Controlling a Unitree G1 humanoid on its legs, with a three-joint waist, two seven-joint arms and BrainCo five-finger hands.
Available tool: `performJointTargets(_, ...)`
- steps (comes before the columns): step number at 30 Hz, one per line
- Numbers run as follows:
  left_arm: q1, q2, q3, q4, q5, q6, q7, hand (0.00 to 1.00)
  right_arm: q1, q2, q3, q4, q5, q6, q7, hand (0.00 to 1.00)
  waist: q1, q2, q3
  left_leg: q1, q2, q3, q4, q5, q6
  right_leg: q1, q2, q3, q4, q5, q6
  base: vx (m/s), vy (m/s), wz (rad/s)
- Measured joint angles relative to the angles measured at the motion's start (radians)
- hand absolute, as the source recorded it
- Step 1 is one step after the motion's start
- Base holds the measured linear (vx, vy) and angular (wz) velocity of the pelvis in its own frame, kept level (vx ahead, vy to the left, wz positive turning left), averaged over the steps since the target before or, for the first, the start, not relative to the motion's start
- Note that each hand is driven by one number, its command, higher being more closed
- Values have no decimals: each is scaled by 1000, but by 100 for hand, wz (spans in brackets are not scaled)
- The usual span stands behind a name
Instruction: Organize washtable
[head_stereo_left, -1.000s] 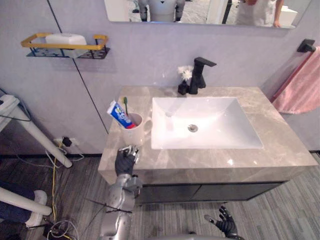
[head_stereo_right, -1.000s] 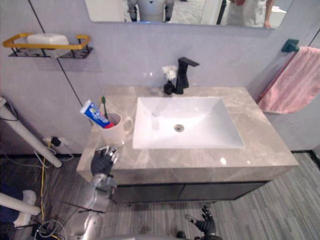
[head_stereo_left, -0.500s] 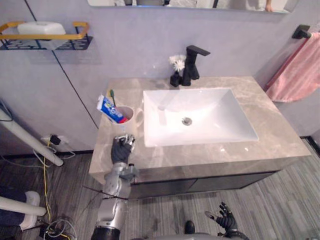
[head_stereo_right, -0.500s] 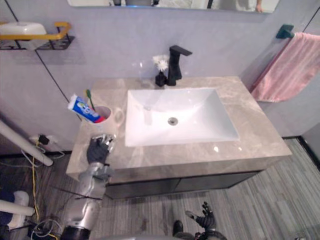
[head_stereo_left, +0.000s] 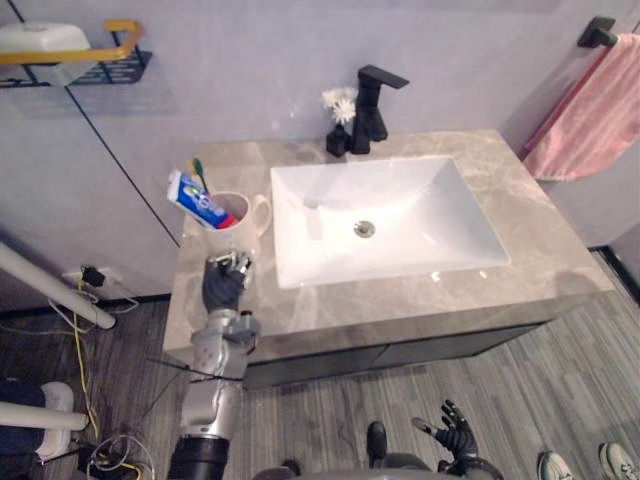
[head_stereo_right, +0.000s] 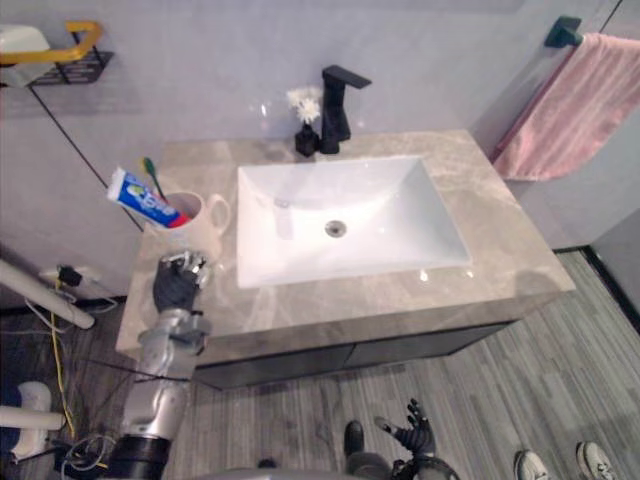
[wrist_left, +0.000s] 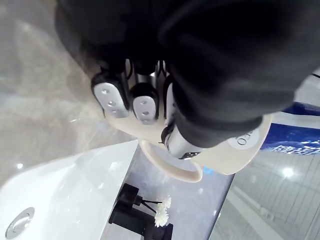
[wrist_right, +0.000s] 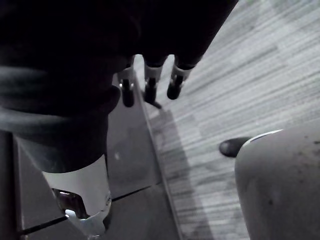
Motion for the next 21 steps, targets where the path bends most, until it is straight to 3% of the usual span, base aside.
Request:
performJointTargets(7, -35, 19, 26, 16, 0, 1, -7, 100, -6, -12, -7, -1, 0, 1, 18, 0, -1, 15, 13, -13, 0, 0, -1, 0, 0, -16, 1, 1, 0, 1, 0, -5, -5, 0)
performJointTargets(21, -102, 132, 40, 56, 3, 11, -36, 100, -11, -12, -7, -18, 0, 2, 23, 0, -4, 23, 41, -39, -2, 3, 1, 0, 0, -44, 0, 7, 0, 3, 2, -13, -10, -1)
